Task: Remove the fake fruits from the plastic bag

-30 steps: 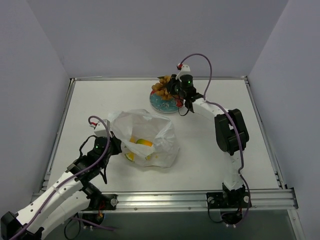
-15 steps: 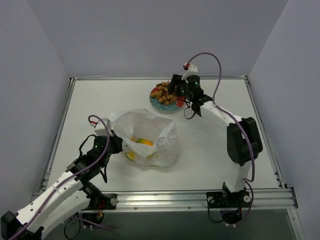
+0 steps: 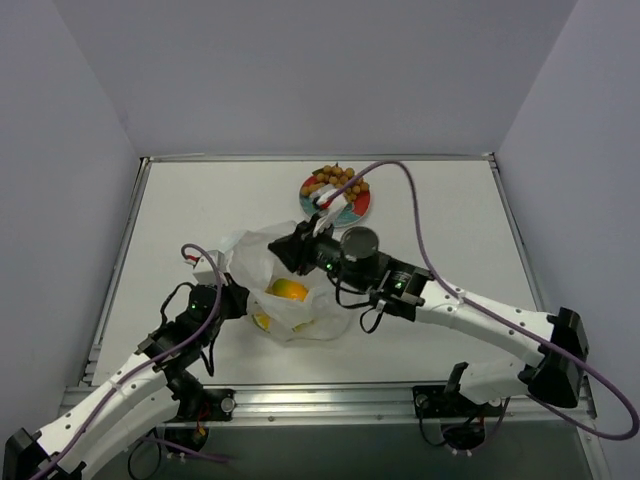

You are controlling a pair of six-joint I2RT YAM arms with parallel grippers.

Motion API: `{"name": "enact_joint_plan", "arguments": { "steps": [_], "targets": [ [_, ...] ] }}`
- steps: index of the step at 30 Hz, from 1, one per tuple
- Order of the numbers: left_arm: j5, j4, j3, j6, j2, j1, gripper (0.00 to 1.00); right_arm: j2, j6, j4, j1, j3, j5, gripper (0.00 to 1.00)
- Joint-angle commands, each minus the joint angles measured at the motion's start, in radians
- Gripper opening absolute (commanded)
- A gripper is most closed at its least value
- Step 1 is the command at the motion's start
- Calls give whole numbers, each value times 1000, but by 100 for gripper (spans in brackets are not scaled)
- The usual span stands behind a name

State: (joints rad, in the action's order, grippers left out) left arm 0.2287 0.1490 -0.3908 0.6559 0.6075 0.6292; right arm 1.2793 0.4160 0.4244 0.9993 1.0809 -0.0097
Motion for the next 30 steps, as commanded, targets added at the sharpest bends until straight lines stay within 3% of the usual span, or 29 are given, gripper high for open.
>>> {"name": "enact_joint_plan", "arguments": {
  "steps": [1,13,20,23,30],
  "targets": [
    [0,-11,-5,10,-51,4,2,98,-3,-182,90,-19,148,17],
    [-58,-13,147,59,-155,7,2,284,78,-265,93,-110,416,15],
    [-65,43,162,73,-183,9,2,284,171,-269,94,-208,447,31],
    [-95,28,170,76,-160,9,2,281,204,-268,98,-249,453,33],
    [-153,23,182,76,-135,9,2,223,134,-233,111,-233,435,48]
  ]
}}
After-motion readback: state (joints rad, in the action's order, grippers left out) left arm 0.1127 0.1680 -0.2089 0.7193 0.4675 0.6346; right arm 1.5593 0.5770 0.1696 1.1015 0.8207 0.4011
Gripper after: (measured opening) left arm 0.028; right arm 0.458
